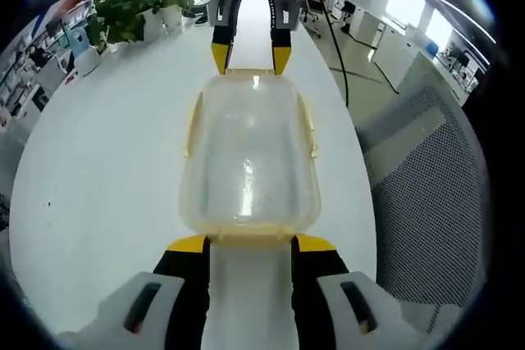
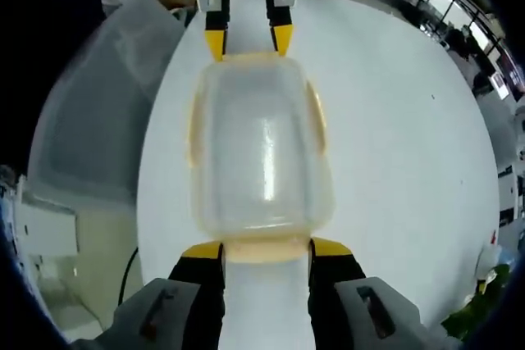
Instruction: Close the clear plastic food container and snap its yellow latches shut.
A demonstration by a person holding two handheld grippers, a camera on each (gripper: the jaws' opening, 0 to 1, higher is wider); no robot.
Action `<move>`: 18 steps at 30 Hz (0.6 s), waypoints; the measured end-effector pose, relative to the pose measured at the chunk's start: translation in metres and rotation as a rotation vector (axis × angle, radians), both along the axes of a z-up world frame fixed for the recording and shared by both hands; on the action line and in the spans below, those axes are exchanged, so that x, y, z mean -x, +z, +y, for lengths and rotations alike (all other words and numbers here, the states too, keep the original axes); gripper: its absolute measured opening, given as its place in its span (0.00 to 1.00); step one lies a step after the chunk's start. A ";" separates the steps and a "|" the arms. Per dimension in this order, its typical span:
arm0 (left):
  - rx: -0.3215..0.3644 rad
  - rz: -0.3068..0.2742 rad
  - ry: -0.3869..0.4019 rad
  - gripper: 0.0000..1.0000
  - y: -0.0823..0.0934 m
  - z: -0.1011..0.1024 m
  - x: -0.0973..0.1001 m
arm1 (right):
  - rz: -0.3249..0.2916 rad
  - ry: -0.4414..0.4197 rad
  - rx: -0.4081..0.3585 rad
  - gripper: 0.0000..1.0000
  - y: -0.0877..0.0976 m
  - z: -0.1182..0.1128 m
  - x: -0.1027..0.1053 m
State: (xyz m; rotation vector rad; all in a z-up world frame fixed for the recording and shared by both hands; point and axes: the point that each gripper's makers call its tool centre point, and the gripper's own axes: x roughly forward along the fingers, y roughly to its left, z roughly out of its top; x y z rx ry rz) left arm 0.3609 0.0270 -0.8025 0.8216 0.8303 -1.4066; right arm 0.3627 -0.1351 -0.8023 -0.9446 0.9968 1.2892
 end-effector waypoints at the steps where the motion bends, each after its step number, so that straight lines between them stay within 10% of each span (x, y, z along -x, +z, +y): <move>1: 0.002 0.000 0.000 0.38 0.000 0.000 0.000 | -0.001 -0.001 -0.002 0.38 0.000 0.000 0.000; 18: 0.018 -0.014 -0.007 0.38 0.000 0.000 0.000 | -0.006 0.000 0.000 0.38 -0.002 0.000 0.001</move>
